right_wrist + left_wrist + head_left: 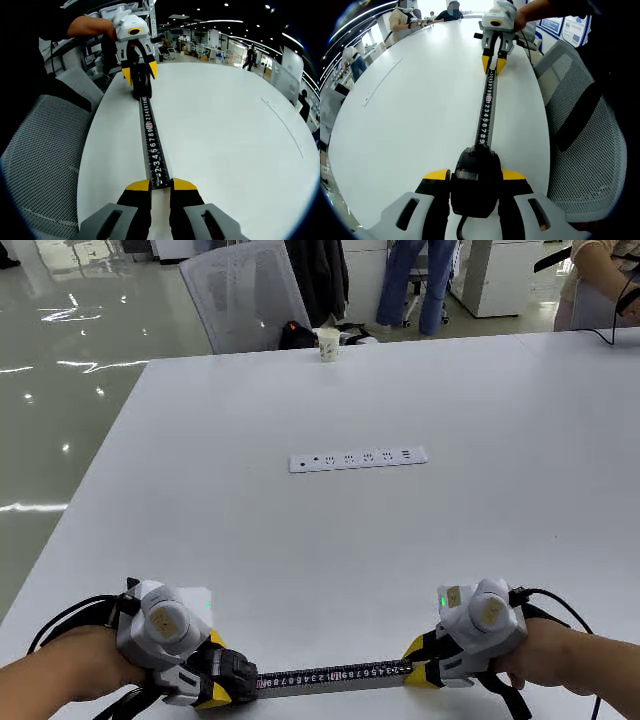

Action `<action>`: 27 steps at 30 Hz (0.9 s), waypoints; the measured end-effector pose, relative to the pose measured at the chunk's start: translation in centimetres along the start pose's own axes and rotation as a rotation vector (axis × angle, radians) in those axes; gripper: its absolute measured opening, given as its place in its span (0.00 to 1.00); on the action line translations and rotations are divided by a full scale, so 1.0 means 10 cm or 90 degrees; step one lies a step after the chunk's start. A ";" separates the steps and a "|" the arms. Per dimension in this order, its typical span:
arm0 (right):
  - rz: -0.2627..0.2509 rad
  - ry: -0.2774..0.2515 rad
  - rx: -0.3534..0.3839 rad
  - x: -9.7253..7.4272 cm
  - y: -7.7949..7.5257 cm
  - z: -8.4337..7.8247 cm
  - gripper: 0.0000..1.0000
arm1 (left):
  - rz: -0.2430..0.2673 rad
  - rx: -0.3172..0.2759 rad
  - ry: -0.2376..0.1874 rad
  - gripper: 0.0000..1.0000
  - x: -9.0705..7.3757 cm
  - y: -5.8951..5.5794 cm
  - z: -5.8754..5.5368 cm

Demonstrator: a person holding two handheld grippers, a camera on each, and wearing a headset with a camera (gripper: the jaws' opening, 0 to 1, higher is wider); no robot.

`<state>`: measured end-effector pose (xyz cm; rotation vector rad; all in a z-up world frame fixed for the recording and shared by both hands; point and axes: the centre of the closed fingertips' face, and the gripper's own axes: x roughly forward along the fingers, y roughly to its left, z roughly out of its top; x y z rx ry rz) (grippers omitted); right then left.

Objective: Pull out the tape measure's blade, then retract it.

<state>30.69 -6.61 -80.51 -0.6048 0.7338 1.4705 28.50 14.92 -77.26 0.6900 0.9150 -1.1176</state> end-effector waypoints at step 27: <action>-0.004 0.010 0.004 -0.05 -0.01 -0.06 0.10 | 0.000 0.001 -0.004 0.31 0.00 0.00 0.00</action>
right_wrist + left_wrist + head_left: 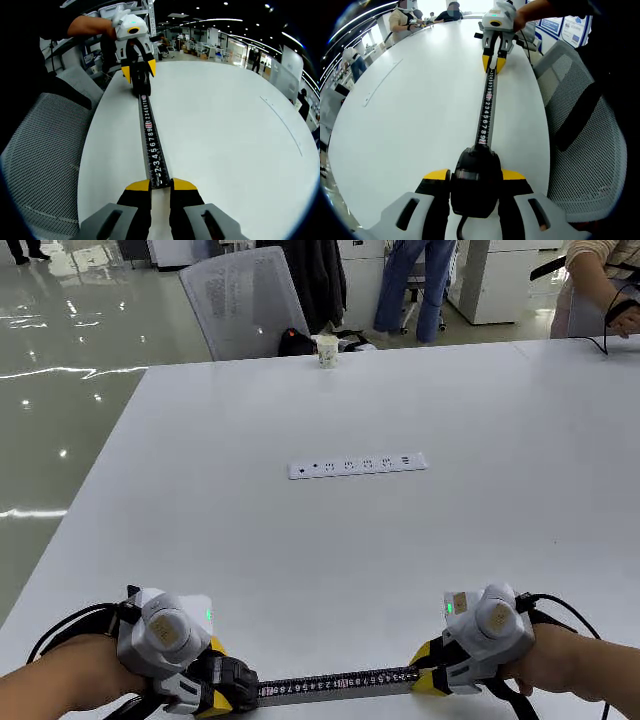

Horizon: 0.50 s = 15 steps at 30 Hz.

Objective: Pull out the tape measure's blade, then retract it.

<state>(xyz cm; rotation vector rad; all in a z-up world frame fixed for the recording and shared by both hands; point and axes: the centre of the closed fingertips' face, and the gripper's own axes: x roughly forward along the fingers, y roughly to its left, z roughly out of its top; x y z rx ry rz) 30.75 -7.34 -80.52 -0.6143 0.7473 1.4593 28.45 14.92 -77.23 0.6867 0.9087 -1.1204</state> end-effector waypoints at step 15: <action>-0.004 0.001 0.008 -0.05 -0.01 -0.05 0.10 | 0.000 0.000 0.000 0.31 0.01 0.00 0.00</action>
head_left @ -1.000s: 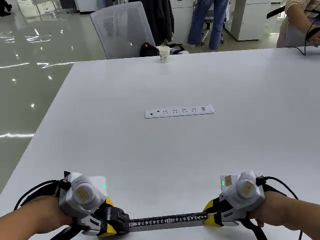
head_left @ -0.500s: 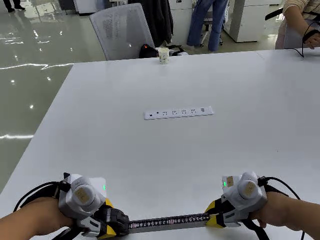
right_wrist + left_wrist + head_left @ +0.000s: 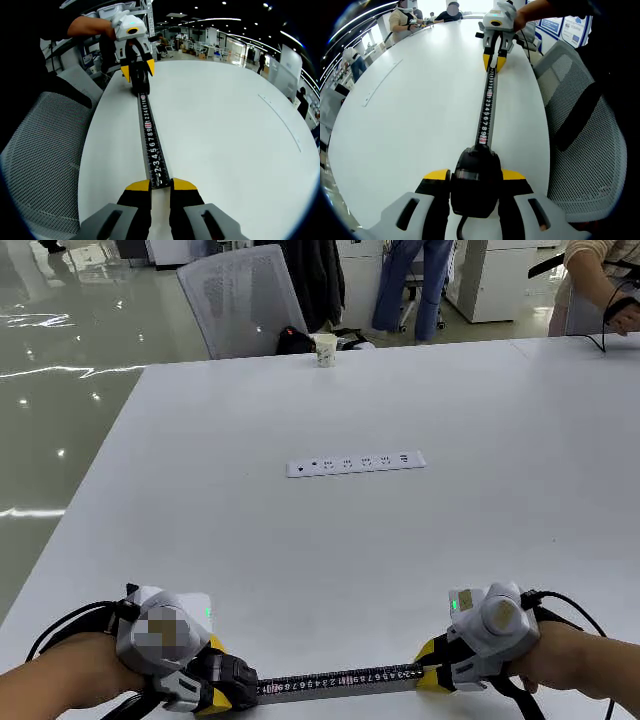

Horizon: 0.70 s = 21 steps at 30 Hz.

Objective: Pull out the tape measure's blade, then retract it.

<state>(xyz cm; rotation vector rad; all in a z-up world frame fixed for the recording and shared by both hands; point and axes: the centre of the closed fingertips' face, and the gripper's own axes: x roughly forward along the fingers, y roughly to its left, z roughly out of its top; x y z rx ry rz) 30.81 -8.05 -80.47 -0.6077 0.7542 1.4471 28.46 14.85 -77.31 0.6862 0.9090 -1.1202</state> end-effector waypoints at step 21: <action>0.001 0.000 0.002 -0.04 -0.01 -0.05 0.10 | 0.004 -0.003 0.001 0.31 0.00 0.00 -0.01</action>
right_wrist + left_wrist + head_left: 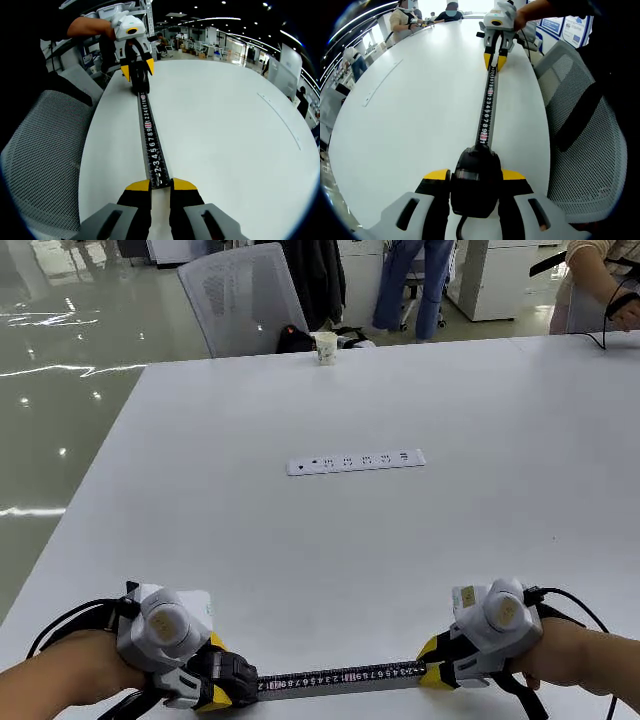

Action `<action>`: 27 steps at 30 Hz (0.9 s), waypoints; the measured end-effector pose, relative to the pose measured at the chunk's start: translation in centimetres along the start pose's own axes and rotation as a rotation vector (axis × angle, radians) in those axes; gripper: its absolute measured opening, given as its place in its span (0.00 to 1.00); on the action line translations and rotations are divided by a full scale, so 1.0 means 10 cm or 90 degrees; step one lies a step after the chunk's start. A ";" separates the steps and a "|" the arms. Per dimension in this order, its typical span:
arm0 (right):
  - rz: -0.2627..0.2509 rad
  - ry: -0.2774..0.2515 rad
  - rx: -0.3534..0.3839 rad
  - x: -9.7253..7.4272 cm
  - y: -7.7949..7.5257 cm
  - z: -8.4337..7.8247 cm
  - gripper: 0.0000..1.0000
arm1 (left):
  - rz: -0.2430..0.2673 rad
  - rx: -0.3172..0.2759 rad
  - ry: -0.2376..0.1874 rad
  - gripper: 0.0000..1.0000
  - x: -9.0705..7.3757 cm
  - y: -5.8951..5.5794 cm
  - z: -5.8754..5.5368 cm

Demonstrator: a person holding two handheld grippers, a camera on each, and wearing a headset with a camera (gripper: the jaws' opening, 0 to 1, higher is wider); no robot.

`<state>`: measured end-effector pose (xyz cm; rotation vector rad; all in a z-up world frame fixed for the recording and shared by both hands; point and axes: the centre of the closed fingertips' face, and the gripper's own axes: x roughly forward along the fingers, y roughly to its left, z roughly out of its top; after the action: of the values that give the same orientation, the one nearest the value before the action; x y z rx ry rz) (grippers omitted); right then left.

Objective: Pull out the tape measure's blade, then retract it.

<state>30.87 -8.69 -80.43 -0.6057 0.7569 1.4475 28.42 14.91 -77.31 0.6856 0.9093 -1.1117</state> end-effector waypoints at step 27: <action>-0.005 -0.003 0.010 -0.07 -0.01 -0.09 0.10 | 0.004 -0.002 0.001 0.32 0.00 -0.01 0.01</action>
<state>30.92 -9.84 -80.45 -0.5928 0.7601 1.4339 28.35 14.85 -77.25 0.6864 0.9096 -1.1044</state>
